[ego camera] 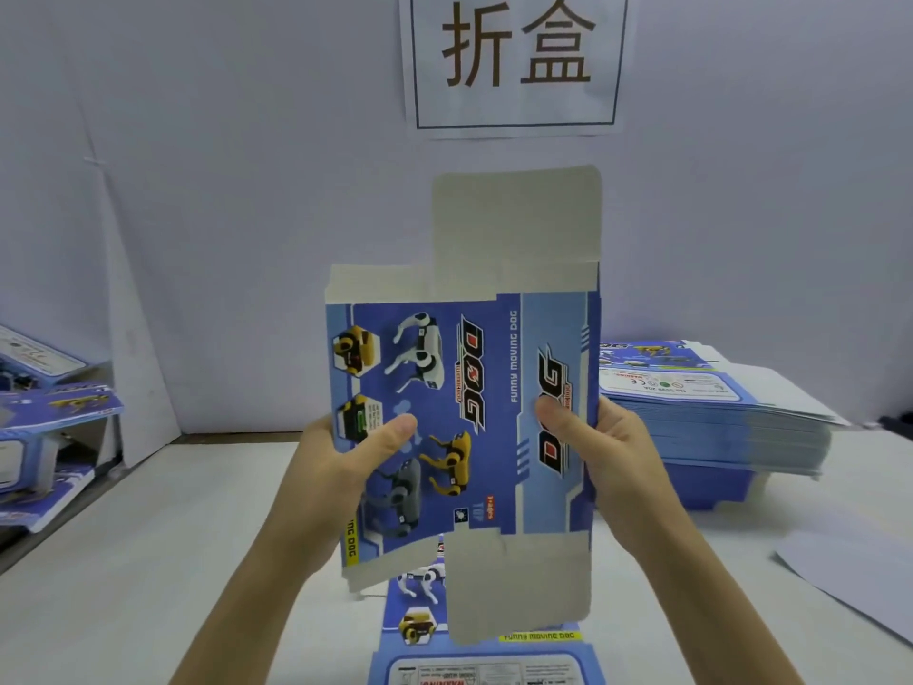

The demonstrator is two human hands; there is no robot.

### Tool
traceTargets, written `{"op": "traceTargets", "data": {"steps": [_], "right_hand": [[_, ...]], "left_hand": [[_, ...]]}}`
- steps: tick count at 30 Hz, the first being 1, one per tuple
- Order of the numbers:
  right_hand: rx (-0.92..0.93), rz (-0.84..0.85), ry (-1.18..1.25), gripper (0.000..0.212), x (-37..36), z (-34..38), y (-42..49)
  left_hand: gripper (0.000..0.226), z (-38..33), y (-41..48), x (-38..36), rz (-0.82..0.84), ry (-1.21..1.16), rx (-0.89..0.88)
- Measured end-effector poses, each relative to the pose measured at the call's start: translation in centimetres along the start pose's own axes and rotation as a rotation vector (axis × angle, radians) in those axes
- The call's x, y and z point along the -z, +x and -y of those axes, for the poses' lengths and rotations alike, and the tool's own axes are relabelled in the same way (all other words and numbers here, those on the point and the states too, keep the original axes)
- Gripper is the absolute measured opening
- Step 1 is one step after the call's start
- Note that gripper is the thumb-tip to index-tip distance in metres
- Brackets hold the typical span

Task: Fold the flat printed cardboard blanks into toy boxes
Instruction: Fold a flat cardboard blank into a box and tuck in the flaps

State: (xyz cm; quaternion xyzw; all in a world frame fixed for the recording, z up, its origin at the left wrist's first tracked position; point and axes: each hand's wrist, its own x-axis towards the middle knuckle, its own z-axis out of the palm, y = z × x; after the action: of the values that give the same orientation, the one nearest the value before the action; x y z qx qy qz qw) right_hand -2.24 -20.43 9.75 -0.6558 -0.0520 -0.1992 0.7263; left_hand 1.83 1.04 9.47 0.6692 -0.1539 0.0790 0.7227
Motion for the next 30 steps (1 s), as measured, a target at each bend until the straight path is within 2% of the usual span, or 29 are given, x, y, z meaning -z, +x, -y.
{"op": "traceTargets", "data": {"steps": [2,4,6,8,11,14,18,22,26,30], "right_hand": [[0.025,-0.029,-0.017,0.032,0.1,-0.1,0.1],[0.017,-0.025,-0.048,0.039,0.1,0.1,0.2],[-0.011,-0.003,-0.047,0.047,0.2,0.2,0.2],[-0.022,-0.005,-0.032,0.043,0.3,0.3,0.1],[0.011,-0.021,-0.031,0.036,0.0,0.3,0.0],[0.011,-0.020,-0.053,0.048,0.0,0.4,0.0],[-0.013,-0.028,-0.022,0.036,0.4,0.4,0.1],[-0.024,-0.021,-0.036,0.051,0.4,0.5,0.1],[-0.014,-0.005,-0.039,0.044,0.8,0.9,0.0],[0.081,0.020,-0.027,0.049,0.5,1.3,-0.3]], "left_hand": [[0.048,0.1,0.1,0.1,-0.011,0.016,-0.008],[0.048,0.1,0.1,0.3,0.003,-0.014,-0.005],[0.039,-0.1,0.1,0.6,0.041,-0.067,-0.002],[0.030,-0.3,0.1,0.8,0.054,-0.069,-0.001],[0.046,-0.1,0.1,0.7,0.020,-0.059,-0.001],[0.060,-0.2,-0.1,0.4,0.028,-0.068,-0.007],[0.047,-0.2,-0.1,0.3,0.059,-0.055,-0.027],[0.047,-0.3,-0.1,0.6,0.064,-0.077,0.002],[0.039,-0.4,-0.2,0.5,0.069,-0.084,0.012],[0.024,-0.7,-0.6,0.0,0.144,-0.116,-0.005]]}}
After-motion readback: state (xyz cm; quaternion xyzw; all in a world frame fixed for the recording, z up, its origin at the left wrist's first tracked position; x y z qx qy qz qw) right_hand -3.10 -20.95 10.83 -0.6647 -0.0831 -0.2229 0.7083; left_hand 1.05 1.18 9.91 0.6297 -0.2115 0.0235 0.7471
